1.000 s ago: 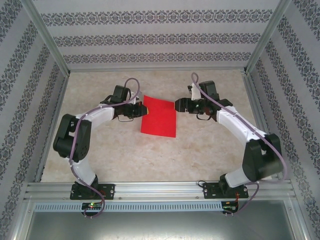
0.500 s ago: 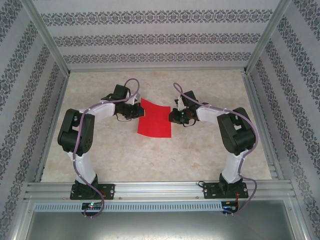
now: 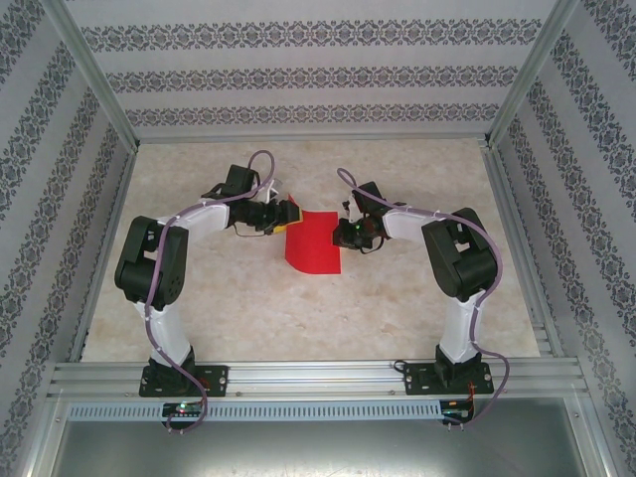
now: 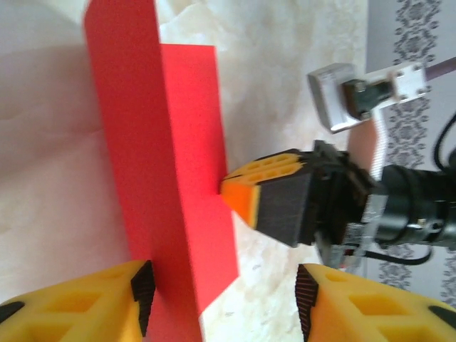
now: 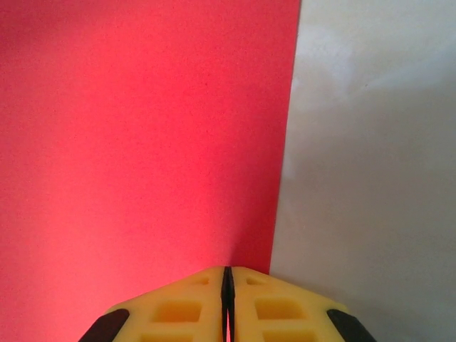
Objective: Fold a paper plane with a square sheet of paper (fold left side to right side)
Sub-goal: First fold in half a square sheet of paper at the center of the table.
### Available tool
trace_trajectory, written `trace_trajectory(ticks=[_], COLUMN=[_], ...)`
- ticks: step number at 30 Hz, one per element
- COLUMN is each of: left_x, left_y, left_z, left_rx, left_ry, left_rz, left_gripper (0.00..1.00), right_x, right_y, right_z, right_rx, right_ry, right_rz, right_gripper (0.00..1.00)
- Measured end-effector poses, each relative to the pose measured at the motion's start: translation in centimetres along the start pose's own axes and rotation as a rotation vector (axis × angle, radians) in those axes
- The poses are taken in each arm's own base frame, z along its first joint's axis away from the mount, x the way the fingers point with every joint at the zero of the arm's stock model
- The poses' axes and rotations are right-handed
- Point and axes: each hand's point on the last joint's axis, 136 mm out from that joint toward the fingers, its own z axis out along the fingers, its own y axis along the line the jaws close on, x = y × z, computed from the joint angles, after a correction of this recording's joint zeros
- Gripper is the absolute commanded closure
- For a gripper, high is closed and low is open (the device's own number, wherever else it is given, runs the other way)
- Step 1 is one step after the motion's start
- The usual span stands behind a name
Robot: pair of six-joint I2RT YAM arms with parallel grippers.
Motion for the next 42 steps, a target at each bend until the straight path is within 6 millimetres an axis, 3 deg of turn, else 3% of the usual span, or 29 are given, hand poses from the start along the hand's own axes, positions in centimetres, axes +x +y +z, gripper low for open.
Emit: trace_trajectory(ticks=[5,10,14,18,22,26,30,38,42], left_x=[0.3,0.8,0.7,0.3,0.2,0.2,0.2,0.3,0.2], left_y=[-1.7,-0.7,-0.4,-0.6,-0.7,-0.7,-0.7,-0.8,-0.7], left_z=[2.2,4.2,4.6,4.6,4.6,4.6,4.6,4.7,4.5], left_rx=[0.051,0.051,0.051,0.059,0.062,0.062,0.06,0.059,0.045], left_ry=[0.037,0.066,0.065,0.054,0.05,0.049,0.048,0.051,0.033], left_rz=[0.013,-0.022,-0.045,-0.044,-0.046,-0.046,-0.046,-0.043,-0.038], left_gripper=[0.34,0.33,0.4,0.53,0.62,0.65,0.67,0.66,0.59], right_x=[-0.1,-0.2,-1.6,-3.2,-3.2,-2.7,-2.4,-2.0,-1.6], right_y=[0.2,0.5,1.1,3.1,4.9,5.2,5.6,5.7,4.9], right_z=[0.0,-1.2,-4.0,-5.5,-4.9,-3.4,-3.1,-2.7,-2.3], right_rx=[-0.013,-0.072,-0.16,-0.291,-0.398,-0.441,-0.466,-0.465,-0.416], right_ry=[-0.006,-0.042,-0.117,-0.171,-0.147,-0.104,-0.083,-0.058,-0.047], right_rz=[-0.004,0.009,0.039,0.066,0.099,0.137,0.15,0.163,0.157], right_gripper=[0.83,0.66,0.57,0.56,0.55,0.56,0.61,0.97,1.0])
